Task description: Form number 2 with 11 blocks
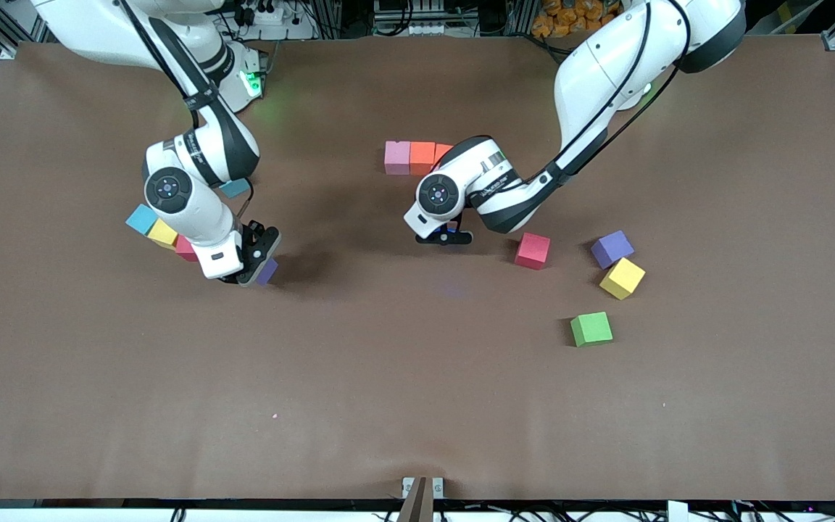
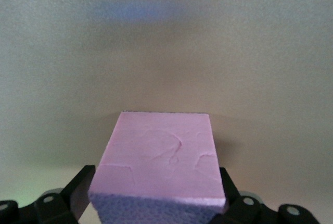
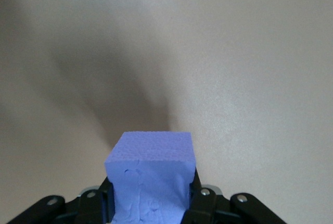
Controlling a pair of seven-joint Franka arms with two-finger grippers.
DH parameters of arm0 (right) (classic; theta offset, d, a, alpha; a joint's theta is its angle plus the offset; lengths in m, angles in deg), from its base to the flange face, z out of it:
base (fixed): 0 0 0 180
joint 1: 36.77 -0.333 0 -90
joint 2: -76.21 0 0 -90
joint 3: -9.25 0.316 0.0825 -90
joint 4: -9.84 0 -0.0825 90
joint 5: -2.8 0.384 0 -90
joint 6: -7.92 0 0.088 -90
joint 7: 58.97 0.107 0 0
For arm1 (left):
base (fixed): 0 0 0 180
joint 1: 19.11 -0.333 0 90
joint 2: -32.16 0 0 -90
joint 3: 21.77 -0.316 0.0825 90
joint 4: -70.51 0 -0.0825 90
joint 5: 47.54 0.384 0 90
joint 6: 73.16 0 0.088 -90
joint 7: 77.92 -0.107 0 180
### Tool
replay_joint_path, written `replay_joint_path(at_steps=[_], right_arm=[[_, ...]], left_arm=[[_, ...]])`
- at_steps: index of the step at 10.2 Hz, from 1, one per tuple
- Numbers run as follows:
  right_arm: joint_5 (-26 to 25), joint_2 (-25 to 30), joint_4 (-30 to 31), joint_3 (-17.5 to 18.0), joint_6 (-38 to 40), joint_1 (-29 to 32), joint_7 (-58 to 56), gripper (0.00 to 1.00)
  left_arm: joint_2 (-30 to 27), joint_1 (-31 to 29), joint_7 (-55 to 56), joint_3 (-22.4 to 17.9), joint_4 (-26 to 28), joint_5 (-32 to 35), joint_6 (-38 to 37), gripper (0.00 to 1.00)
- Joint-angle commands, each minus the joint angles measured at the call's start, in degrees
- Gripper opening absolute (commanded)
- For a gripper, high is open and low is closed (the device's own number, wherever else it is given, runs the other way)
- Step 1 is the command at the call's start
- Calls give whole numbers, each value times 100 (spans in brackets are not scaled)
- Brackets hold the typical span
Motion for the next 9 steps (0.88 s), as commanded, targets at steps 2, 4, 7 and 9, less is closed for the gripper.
replay_joint_path(at_steps=[2,4,7,9], right_arm=[[44,144,-50,167,99,13,-333,40],[44,205,-68,202,99,-57,-333,40],[44,293,-68,229,230,-83,-411,40],[44,346,-59,325,257,-136,-640,40]], left_arm=[[-153,30,181,33,-331,87,-279,100],[-241,-22,400,181,-621,-70,-296,100],[-766,-241,384,244,-990,-107,-1276,100],[-1189,-723,366,270,-982,-334,-1622,100]])
